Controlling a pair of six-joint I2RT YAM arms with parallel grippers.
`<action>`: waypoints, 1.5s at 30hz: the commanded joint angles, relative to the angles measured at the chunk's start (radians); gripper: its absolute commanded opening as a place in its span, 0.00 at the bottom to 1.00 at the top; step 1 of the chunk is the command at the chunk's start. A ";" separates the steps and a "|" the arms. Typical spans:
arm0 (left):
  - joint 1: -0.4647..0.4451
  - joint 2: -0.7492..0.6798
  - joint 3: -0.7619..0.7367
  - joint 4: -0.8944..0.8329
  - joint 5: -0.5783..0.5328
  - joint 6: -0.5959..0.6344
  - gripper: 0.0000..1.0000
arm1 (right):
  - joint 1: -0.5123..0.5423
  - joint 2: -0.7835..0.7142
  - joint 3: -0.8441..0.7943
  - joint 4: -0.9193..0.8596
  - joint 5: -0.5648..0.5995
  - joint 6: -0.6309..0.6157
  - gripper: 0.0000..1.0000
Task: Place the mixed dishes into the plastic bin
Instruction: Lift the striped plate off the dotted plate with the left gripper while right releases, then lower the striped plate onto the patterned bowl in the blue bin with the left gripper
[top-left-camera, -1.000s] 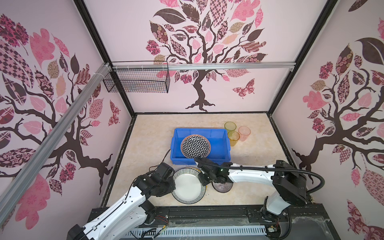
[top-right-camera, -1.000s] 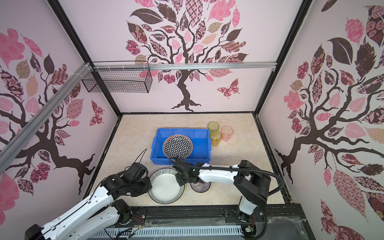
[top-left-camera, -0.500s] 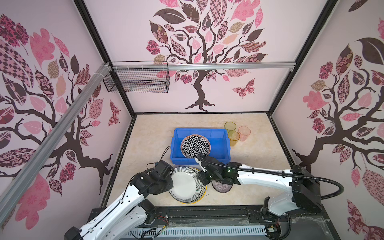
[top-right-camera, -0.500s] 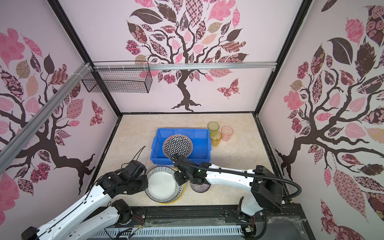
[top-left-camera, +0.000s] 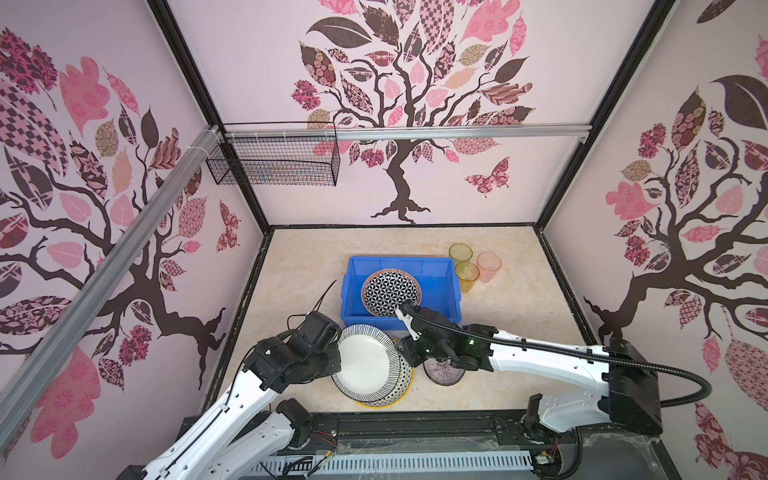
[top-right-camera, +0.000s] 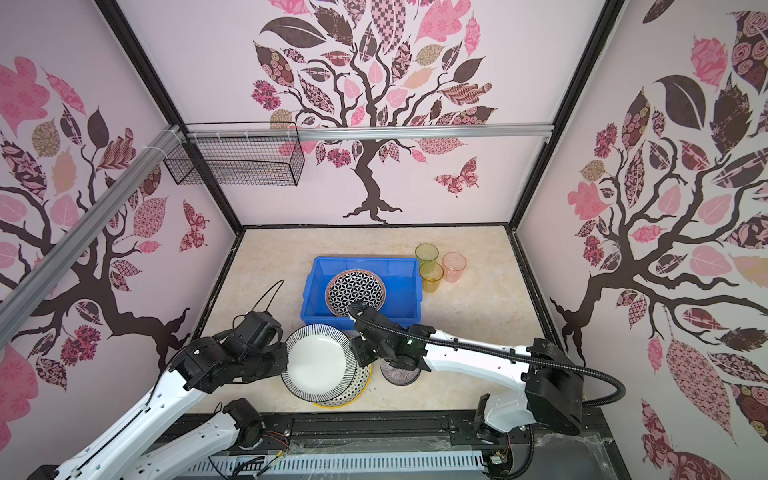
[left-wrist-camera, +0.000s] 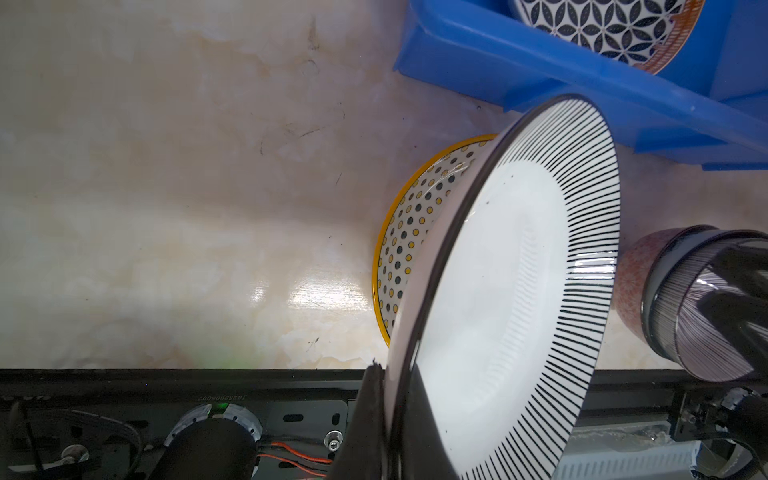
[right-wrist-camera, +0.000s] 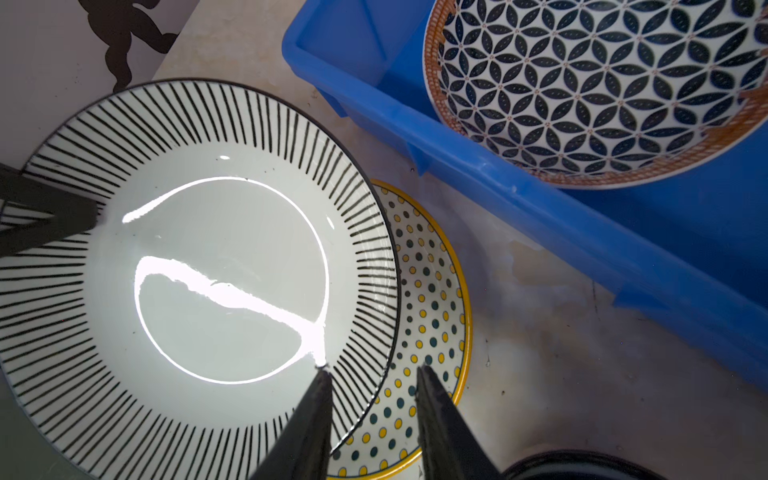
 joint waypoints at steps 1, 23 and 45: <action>0.002 0.005 0.096 0.046 -0.017 0.030 0.00 | 0.003 -0.063 -0.014 -0.008 0.042 0.016 0.37; 0.122 0.246 0.342 0.263 0.006 0.163 0.00 | 0.003 -0.329 -0.153 0.020 0.247 0.037 0.41; 0.204 0.695 0.591 0.487 0.063 0.224 0.00 | 0.001 -0.373 -0.176 -0.012 0.356 0.000 0.45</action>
